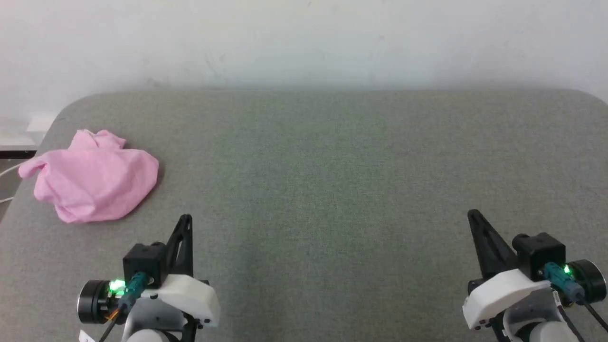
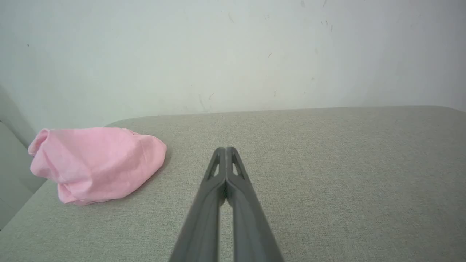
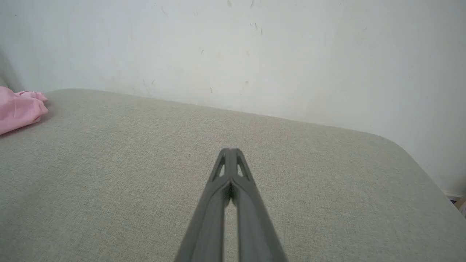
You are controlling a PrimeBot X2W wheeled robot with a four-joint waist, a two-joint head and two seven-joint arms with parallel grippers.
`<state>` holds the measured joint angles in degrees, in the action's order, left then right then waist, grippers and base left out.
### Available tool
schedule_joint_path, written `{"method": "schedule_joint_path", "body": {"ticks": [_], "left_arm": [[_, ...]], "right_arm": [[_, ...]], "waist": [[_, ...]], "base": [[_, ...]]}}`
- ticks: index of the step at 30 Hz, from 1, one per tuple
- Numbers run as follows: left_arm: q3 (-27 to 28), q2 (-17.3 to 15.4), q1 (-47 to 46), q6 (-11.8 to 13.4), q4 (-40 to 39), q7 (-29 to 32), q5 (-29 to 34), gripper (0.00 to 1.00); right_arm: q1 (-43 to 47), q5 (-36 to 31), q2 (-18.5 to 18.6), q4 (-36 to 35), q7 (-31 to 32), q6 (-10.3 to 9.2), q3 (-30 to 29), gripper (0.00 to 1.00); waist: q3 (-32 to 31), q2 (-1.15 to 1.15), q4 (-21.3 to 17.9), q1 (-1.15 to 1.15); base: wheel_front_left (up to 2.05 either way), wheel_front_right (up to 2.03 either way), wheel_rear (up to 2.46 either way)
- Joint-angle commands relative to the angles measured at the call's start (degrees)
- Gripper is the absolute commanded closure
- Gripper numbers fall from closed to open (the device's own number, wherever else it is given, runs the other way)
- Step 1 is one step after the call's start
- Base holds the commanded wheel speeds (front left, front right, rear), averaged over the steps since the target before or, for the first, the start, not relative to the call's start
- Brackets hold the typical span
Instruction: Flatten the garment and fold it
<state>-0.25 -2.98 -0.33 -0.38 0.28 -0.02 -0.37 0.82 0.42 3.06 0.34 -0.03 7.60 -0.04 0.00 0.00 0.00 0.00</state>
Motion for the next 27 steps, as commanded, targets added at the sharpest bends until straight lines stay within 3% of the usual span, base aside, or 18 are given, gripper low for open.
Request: {"method": "schedule_joint_path", "body": {"ticks": [1, 25, 26, 27], "left_arm": [[0.25, 0.11, 0.33, 0.38, -0.28, 0.02, 0.37, 1.0], [0.25, 0.11, 0.33, 0.38, -0.28, 0.02, 0.37, 1.0], [0.0, 0.0, 0.0, 0.0, -0.01, 0.0, 0.0, 0.0], [-0.04, -0.01, -0.01, -0.01, 0.01, -0.01, -0.02, 0.0]], "right_arm": [[-0.82, -0.42, -0.18, -0.34, 0.03, -0.11, 0.04, 1.0], [-0.82, -0.42, -0.18, -0.34, 0.03, -0.11, 0.04, 1.0], [-0.01, 0.0, 0.0, -0.01, 0.0, 0.0, 0.0, 0.0], [0.02, 0.04, 0.01, 0.04, -0.01, 0.0, -0.01, 0.0]], "waist": [[0.0, 0.0, 0.0, 0.0], [0.0, 0.0, 0.0, 0.0], [0.0, 0.0, 0.0, 0.0], [0.0, 0.0, 0.0, 0.0]], "base": [[0.0, 0.0, 0.0], [0.0, 0.0, 0.0], [0.0, 0.0, 0.0], [0.0, 0.0, 0.0]]}}
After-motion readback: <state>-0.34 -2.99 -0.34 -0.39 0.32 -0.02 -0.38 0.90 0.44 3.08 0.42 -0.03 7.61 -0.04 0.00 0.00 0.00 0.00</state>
